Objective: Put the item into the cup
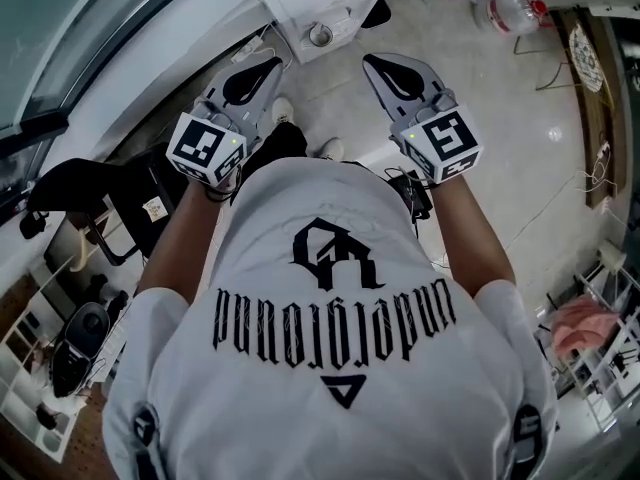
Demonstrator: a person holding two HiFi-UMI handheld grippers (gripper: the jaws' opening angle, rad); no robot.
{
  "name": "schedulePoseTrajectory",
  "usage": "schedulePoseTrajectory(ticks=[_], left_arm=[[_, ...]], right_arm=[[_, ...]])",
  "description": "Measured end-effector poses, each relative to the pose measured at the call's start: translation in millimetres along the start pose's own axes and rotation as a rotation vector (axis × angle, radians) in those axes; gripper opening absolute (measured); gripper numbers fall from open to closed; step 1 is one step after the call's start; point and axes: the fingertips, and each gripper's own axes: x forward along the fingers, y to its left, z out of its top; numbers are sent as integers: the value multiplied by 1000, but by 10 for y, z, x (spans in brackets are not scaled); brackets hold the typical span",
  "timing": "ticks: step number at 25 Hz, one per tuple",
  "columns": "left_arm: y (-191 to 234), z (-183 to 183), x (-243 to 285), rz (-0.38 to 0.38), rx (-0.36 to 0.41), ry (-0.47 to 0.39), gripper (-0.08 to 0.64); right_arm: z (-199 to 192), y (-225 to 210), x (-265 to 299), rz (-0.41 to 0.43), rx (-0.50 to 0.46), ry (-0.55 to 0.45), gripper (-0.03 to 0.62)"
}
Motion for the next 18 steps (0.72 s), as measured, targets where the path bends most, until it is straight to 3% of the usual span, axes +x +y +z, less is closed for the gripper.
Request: schedulePoseTrajectory(ticks=[10,18], left_arm=[[-197,516,-146,-11,20,-58,15],[-261,524,-263,43,4,-81,15]], right_arm=[[430,-4,-456,-9,-16,-107,15],[557,-25,-648,-19,-45,-144,15]])
